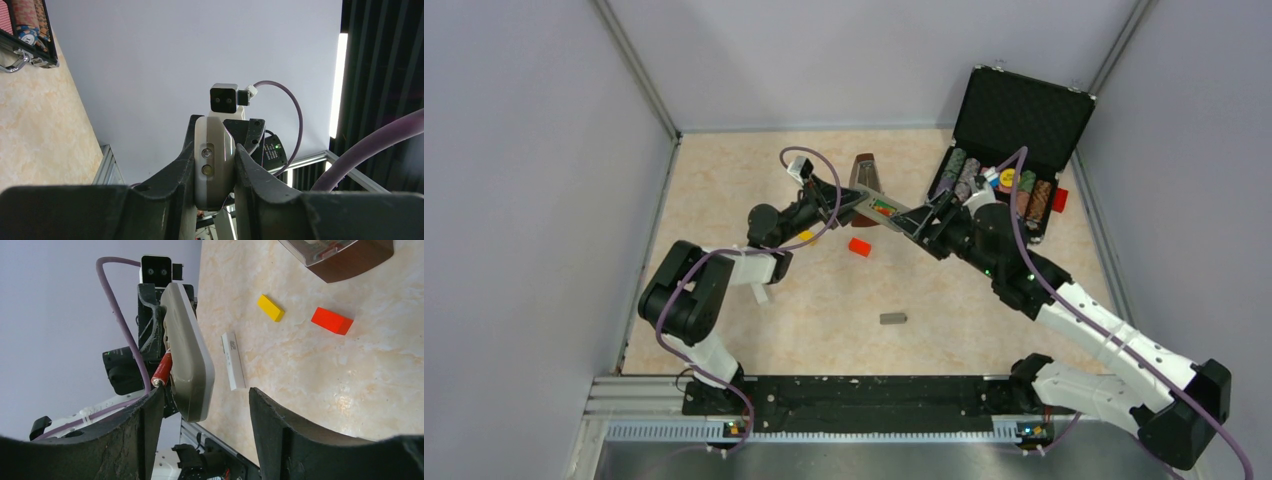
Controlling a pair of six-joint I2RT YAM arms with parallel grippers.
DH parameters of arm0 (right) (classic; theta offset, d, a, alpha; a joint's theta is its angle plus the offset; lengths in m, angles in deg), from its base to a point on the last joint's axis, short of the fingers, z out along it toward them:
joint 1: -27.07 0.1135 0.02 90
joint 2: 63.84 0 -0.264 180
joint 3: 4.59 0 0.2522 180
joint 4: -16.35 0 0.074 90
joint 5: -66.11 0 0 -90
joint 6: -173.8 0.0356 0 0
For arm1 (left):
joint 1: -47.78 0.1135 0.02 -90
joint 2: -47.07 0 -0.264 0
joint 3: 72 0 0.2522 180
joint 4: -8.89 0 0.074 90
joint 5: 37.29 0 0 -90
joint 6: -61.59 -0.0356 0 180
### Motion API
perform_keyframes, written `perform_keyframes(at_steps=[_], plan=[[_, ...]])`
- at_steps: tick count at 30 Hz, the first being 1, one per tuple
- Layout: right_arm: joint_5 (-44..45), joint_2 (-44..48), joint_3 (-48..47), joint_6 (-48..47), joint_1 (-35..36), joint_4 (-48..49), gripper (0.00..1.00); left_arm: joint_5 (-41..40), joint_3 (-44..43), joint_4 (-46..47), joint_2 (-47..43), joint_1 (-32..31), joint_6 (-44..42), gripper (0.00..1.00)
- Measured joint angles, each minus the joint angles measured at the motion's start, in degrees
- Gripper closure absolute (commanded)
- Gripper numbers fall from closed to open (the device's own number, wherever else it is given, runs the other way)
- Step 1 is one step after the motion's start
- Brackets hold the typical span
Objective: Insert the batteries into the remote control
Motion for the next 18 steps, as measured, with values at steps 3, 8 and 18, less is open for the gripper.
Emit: perform_keyframes(at_steps=[3,8,18], plan=[[-0.13,0.28,0.17,0.0,-0.09,-0.15,0.41,0.0,0.0,0.0,0.0,0.0,-0.02,1.0],[-0.39,0.35,0.17,0.5,-0.22,-0.57,0.58,0.04,0.0,-0.13,0.0,0.0,-0.39,1.0],[0.13,2.58,0.04,0.28,-0.24,-4.26,0.43,0.0,0.0,-0.74,0.0,-0.13,-0.85,1.0]])
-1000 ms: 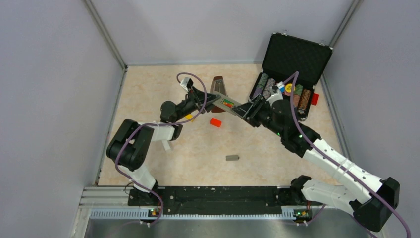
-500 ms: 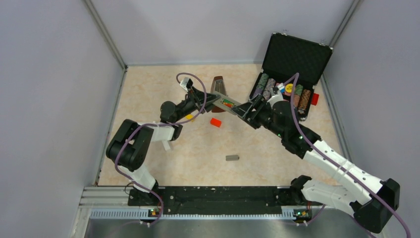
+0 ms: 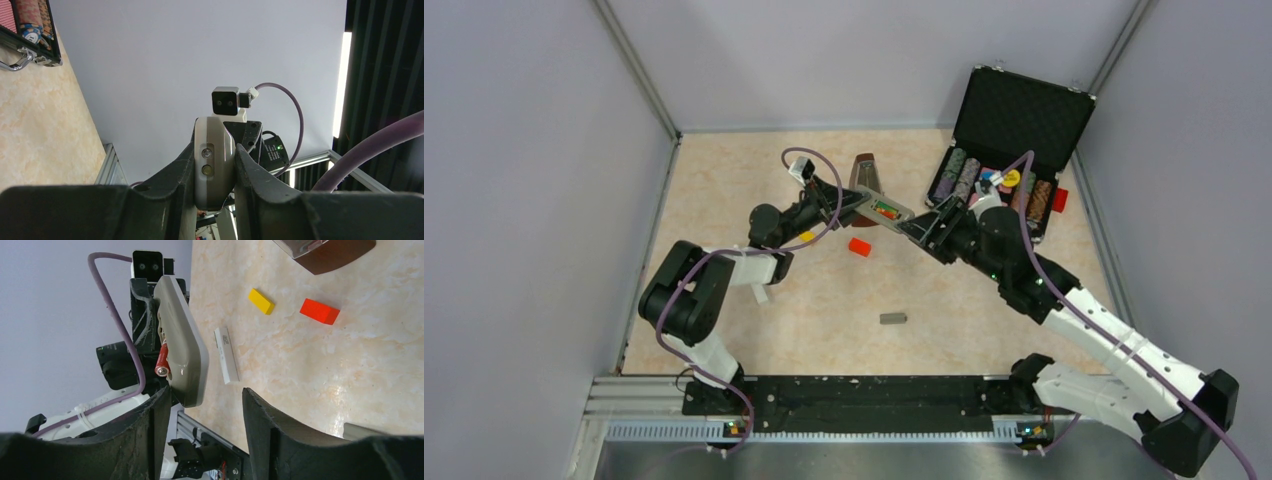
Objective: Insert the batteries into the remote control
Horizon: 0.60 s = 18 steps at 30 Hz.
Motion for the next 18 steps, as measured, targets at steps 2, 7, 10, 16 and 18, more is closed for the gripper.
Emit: perform_keyframes(at_steps=[2,7,10,16,18], plan=[[0.13,0.28,0.0,-0.22,0.0,-0.68,0.39,0.0,0.0,0.0,0.0,0.0,-0.02,1.0],[0.22,0.79,0.0,-0.85,0.0,-0.63,0.34,-0.02,0.0,0.0,0.0,0.0,-0.04,1.0],[0.2,0.76,0.0,-0.87,-0.02,-0.02,0.33,-0.02,0.0,-0.02,0.0,0.0,-0.07,1.0],[0.15,0.26,0.0,-0.79,0.0,2.71,0.35,0.0,0.0,0.0,-0.02,0.0,-0.22,1.0],[0.13,-0.07,0.02,-0.72,-0.02,3.52,0.38,0.0,0.02,-0.07,-0.13,0.0,-0.22,1.0]])
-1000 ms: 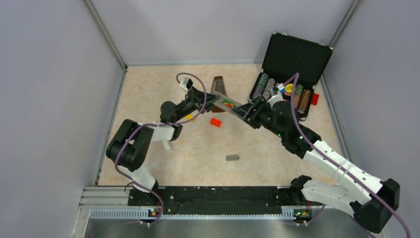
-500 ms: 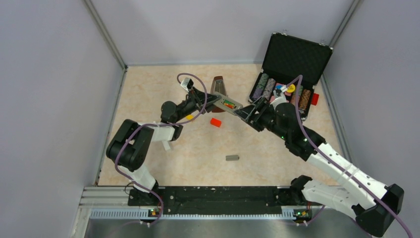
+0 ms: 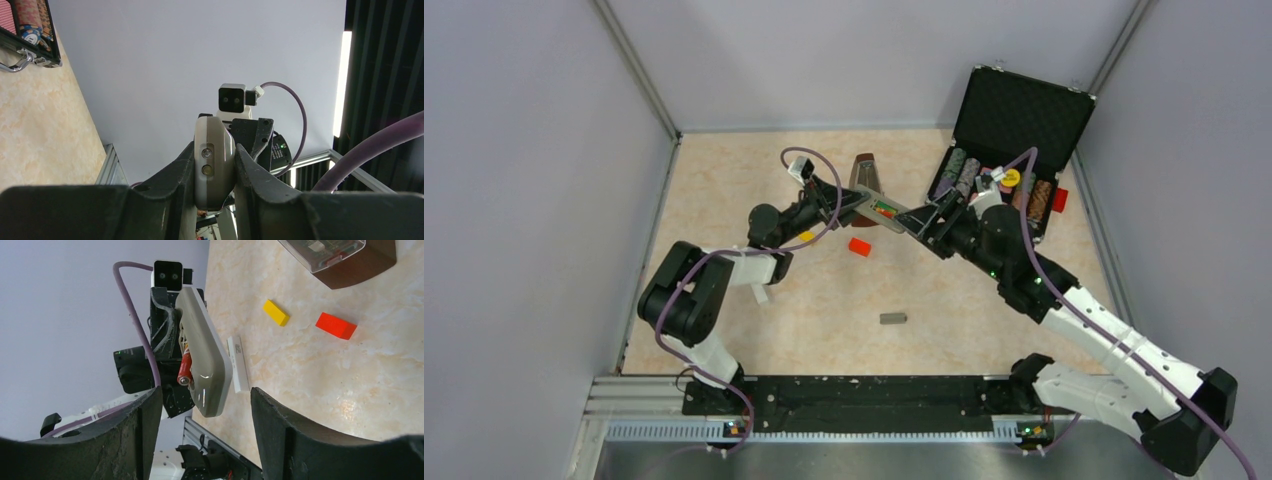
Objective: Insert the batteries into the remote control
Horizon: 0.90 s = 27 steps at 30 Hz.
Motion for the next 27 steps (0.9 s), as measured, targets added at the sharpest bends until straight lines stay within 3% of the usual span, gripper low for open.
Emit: perform_keyframes(at_steps=[6,27], plan=[[-0.22,-0.74,0.0,0.48,0.0,1.44,0.49,0.0,0.15,0.09,-0.72,0.0,0.0,1.0],[-2.19,-4.0,0.02,1.66,-0.37,5.05,0.66,-0.2,0.61,0.2,-0.85,0.63,-0.2,1.0]])
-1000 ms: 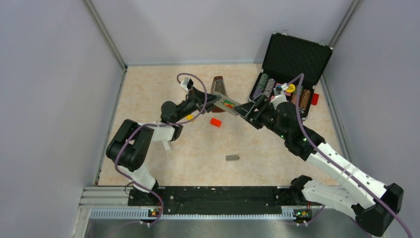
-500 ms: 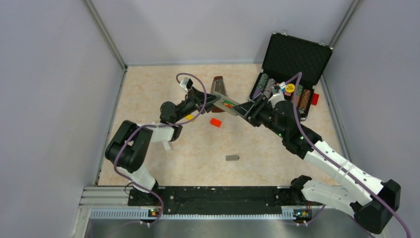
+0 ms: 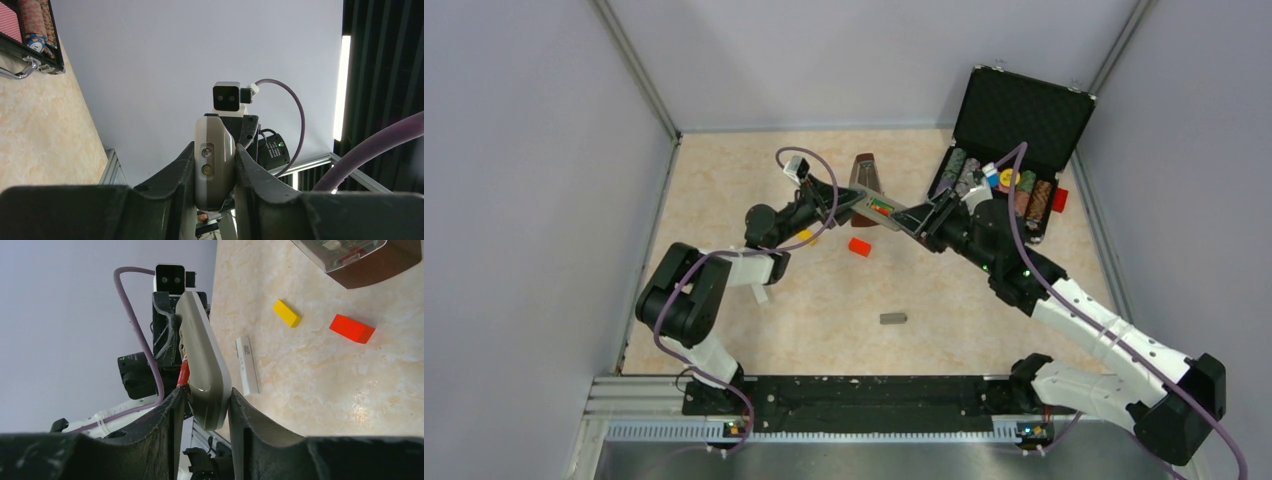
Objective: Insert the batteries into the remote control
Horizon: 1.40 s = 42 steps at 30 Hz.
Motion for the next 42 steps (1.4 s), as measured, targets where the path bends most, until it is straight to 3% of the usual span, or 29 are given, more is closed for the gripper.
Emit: perform_keyframes(at_steps=[9,20,37,42], plan=[[-1.51,-1.49,0.0,1.27,-0.39,1.05,0.67,-0.22,0.0,-0.02,0.0,0.55,-0.37,1.0],[-3.54,-1.64,0.0,0.81,-0.42,0.72,0.49,-1.11,0.42,0.04,0.0,0.33,-0.44,1.0],[-3.21,0.59,0.0,1.03,-0.85,-4.17,0.57,-1.03,0.39,-0.02,0.0,-0.44,-0.66,1.0],[-3.19,0.61,0.0,1.14,-0.87,-4.39,0.46,-1.07,0.39,-0.02,0.0,-0.44,-1.05,1.0]])
